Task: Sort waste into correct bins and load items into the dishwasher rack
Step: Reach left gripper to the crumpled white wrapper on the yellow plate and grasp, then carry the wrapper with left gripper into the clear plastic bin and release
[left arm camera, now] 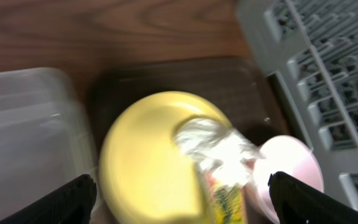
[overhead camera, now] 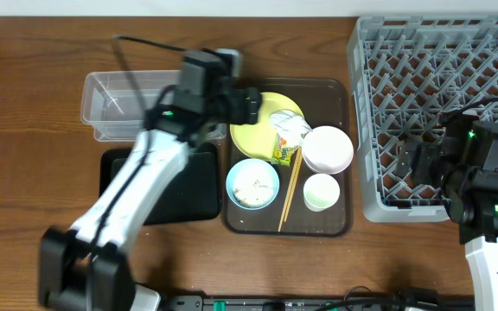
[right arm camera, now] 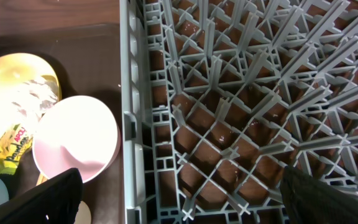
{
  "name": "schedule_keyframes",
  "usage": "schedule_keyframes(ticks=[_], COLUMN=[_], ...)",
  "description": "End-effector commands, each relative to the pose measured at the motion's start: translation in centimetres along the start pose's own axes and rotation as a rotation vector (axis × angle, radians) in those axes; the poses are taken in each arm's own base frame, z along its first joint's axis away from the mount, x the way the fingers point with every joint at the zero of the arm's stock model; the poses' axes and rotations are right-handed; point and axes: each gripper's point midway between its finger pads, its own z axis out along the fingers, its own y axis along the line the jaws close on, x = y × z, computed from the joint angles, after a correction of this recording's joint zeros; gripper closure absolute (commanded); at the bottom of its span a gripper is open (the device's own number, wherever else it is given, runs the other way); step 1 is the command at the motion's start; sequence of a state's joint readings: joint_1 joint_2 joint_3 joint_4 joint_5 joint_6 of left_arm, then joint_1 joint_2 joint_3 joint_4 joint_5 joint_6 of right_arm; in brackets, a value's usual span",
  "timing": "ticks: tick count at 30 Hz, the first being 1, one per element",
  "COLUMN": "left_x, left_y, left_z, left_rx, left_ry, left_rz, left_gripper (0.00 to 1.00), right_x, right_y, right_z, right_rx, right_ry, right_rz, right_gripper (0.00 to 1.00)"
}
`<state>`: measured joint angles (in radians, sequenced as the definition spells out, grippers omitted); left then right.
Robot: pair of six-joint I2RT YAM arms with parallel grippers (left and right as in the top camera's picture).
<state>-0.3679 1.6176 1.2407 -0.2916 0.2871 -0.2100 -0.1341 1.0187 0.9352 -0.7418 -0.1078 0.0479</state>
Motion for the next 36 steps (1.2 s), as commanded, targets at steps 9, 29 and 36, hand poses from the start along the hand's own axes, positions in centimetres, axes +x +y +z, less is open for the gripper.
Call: schedule_keyframes(ticks=[9,29,36], left_x=[6.2,9.8,4.5], left_y=[-3.7,-1.5,0.4], left_z=[9.8,13.0,8.6], left_rx=[0.064,-0.043,-0.079], left_ry=[0.146,0.213,0.095], left_rz=[-0.077,-0.069,-0.096], left_gripper=[0.09,0.85,0.92], right_x=[-0.7,-0.7,-0.7], right_y=[0.4,0.5,0.5], right_z=[-0.6,-0.7,-0.7], right_rx=[-0.010,-0.013,-0.013], right_ry=[-0.020,-0.019,-0.019], right_rz=[-0.021,-0.021,-0.021], right_gripper=[0.01,0.01,0.01])
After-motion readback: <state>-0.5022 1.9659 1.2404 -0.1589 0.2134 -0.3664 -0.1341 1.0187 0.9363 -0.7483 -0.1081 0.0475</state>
